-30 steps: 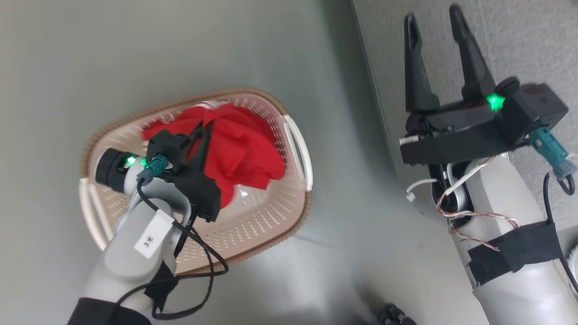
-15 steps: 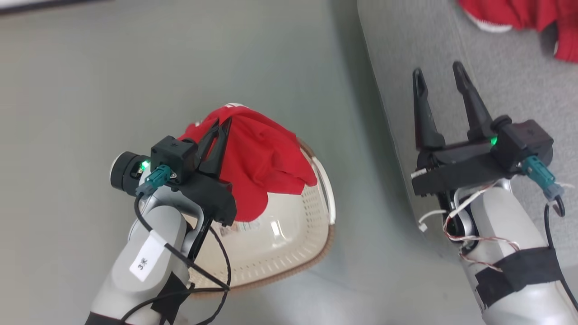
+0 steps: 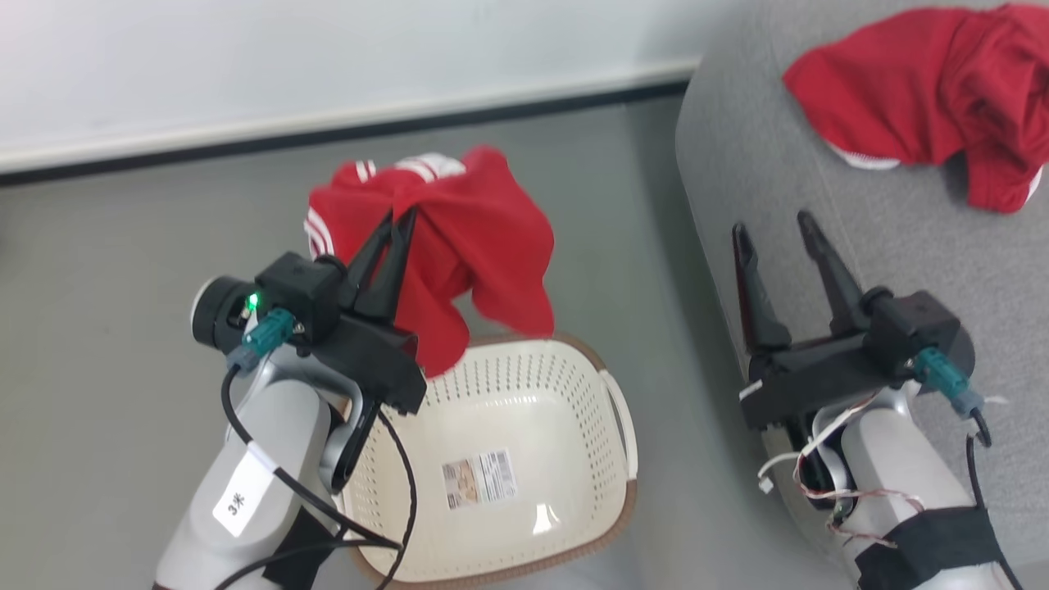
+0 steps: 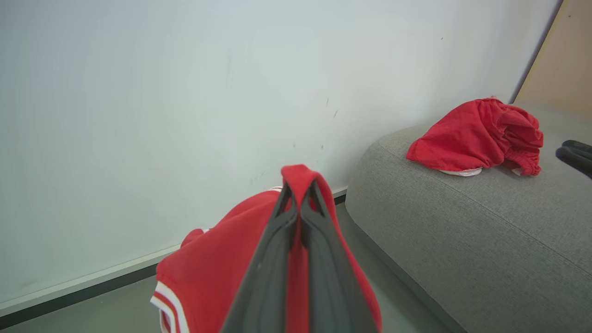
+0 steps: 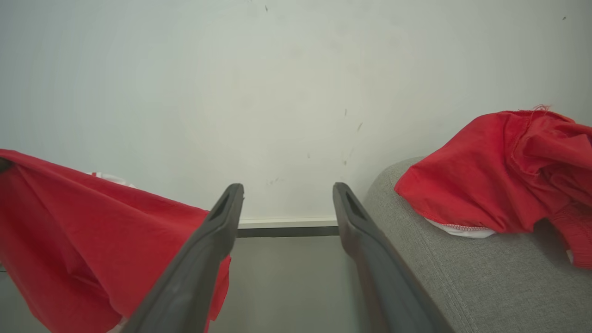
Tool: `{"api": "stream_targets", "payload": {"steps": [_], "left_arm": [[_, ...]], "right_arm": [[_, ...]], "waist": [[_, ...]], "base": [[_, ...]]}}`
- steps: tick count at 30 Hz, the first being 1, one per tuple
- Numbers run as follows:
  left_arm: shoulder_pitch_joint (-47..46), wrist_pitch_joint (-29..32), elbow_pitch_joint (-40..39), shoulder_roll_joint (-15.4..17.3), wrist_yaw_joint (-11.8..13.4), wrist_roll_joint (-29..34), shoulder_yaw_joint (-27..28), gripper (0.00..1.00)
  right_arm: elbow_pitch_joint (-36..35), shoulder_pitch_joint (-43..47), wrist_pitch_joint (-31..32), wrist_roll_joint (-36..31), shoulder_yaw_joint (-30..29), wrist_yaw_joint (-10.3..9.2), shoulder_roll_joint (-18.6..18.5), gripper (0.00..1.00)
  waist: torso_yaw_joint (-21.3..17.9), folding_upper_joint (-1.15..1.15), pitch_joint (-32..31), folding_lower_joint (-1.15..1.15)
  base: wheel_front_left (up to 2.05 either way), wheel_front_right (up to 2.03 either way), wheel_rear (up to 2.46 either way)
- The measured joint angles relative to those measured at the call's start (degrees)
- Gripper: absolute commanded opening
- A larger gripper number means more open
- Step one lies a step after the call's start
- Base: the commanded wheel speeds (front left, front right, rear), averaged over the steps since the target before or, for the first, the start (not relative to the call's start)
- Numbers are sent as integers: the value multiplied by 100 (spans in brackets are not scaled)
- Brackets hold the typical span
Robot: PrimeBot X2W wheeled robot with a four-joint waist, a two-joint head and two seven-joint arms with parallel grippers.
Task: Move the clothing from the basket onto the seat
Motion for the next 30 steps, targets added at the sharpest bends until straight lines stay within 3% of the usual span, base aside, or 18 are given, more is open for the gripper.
{"api": "stream_targets", "payload": {"steps": [12, 22, 30], "left_arm": [[494, 0, -21, 43, -2, -240, -234, 0], [984, 67, -318, 86, -43, -369, -480, 0], [1014, 226, -622, 121, -43, -409, -531, 0]], "right_arm": [[304, 507, 1, 7, 300, 200, 145, 100], [406, 772, 1, 8, 851, 399, 203, 100], [589, 694, 9, -54, 1485, 541, 224, 100]], "waist": [[216, 0, -1046, 0], [307, 0, -1834, 0], [363, 0, -2108, 1]], "base": [[0, 0, 0], [0, 0, 0], [0, 0, 0]]}}
